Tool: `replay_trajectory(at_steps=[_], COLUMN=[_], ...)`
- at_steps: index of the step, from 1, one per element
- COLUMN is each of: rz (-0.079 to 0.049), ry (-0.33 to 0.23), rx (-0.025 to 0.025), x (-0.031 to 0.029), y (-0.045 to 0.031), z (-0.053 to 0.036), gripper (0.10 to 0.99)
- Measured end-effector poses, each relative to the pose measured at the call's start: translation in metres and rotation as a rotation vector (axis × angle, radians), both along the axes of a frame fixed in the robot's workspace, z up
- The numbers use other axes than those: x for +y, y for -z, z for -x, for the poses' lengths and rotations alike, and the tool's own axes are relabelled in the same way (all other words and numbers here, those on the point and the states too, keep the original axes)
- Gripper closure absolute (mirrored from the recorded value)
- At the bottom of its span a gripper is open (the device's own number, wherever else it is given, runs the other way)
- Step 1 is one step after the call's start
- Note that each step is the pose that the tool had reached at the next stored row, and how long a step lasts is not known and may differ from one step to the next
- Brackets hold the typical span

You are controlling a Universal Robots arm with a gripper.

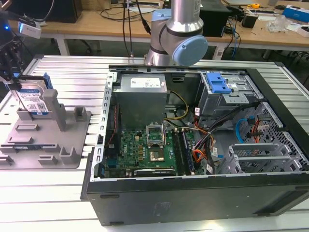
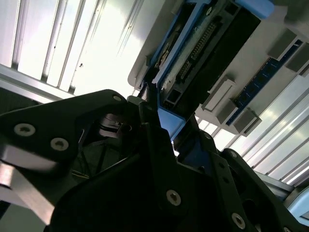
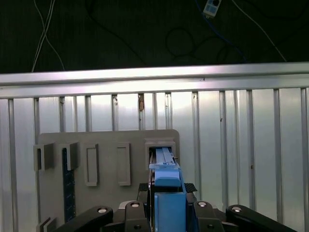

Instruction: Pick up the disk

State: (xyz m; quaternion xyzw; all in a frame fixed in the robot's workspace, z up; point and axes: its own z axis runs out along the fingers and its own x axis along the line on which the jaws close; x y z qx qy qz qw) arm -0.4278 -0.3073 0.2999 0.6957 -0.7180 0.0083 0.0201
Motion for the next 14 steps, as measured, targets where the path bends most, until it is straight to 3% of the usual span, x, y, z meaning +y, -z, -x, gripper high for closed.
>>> replay_trajectory(at_steps=[8, 14], rz=[0.000, 0.000], ry=[0.000, 0.000], rx=[-0.0005, -0.0003], x=[-0.0001, -0.0012], y=[-0.0007, -0.0186], z=[0.0001, 0.0002], gripper=[0.722, 0.722])
